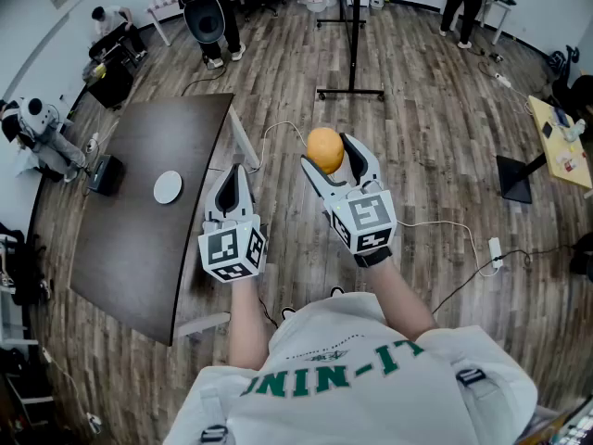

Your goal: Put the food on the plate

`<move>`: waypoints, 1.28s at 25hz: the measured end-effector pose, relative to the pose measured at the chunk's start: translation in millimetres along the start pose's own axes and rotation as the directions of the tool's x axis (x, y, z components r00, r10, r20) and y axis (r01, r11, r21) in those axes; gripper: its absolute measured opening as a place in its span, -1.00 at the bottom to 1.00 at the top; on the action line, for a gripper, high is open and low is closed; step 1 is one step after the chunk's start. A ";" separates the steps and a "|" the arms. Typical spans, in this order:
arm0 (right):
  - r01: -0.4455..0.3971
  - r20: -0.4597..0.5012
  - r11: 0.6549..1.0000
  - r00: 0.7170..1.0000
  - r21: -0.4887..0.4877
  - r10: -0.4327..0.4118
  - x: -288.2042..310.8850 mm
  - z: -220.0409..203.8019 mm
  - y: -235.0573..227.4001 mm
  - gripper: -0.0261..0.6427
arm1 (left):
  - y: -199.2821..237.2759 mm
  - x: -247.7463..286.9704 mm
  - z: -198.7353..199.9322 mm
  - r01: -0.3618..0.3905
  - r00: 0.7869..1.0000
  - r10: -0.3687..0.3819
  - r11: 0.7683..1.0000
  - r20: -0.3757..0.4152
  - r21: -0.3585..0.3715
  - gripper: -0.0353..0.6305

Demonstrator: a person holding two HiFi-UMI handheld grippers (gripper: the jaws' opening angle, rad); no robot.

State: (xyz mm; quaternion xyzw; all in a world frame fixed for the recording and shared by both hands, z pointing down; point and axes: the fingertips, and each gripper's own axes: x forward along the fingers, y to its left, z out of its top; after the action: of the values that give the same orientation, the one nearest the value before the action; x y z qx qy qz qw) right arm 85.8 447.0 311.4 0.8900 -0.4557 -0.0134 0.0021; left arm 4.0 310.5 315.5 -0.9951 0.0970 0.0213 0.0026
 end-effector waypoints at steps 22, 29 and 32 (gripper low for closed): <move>-0.183 0.004 0.976 0.983 0.119 0.184 52.0 -47.6 -22.0 0.12 | -4.6 58.9 -53.5 -0.063 0.995 0.062 0.998 -0.074 -0.018 -0.86; -0.266 0.039 0.962 0.964 0.054 0.264 146.9 -36.6 -3.7 0.12 | 63.1 122.1 -56.4 -0.101 0.993 0.098 0.994 -0.071 -0.038 -0.86; -0.266 0.039 0.961 0.964 0.074 0.264 193.6 -31.2 6.1 0.12 | 101.8 146.7 -48.7 -0.110 0.992 0.108 0.993 -0.063 -0.031 -0.86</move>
State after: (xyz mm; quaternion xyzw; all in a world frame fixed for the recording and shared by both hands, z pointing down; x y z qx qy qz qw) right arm 194.8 286.0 338.5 0.8201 -0.5710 -0.0080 -0.0376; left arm 130.2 181.9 357.8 -0.9884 0.1509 -0.0073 -0.0185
